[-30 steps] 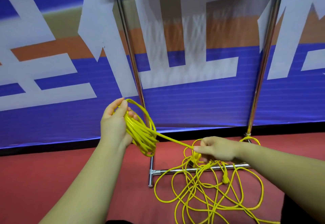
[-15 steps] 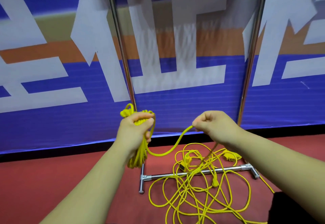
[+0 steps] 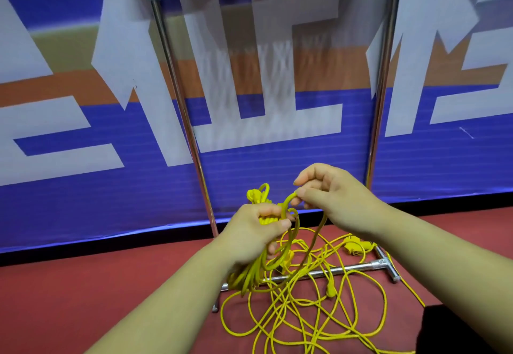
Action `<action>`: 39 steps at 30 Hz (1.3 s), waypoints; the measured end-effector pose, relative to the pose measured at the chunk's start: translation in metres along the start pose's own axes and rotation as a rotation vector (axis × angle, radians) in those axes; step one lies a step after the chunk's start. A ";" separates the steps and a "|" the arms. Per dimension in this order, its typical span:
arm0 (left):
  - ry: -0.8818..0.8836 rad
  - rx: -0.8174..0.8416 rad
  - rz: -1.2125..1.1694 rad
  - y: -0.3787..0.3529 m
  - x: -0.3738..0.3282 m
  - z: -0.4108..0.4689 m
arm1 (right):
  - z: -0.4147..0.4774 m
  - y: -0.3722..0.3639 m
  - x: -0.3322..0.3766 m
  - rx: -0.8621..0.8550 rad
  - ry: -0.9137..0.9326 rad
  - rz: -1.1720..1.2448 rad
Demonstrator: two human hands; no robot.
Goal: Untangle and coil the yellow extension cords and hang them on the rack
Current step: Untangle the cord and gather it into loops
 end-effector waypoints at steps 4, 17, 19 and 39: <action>-0.018 -0.120 -0.098 0.011 -0.010 0.009 | 0.004 0.014 -0.003 0.048 -0.002 0.044; -0.099 -0.462 -0.436 0.085 -0.031 0.020 | 0.011 -0.002 -0.066 0.327 -0.220 -0.217; -0.093 -0.492 -0.430 0.092 -0.026 0.019 | 0.015 0.008 -0.064 0.245 -0.228 -0.110; -0.198 -0.514 -0.398 0.097 -0.040 0.001 | 0.028 0.051 -0.104 -0.214 -0.663 -0.389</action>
Point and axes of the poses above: each hand's wrist, its own z-axis towards the middle knuckle, its own y-axis out of the back of the hand, x = y × z, the point moved 9 cm from there along z, towards the middle knuckle, and after that the axes turned 15 degrees about -y, right-handed, at the moved point
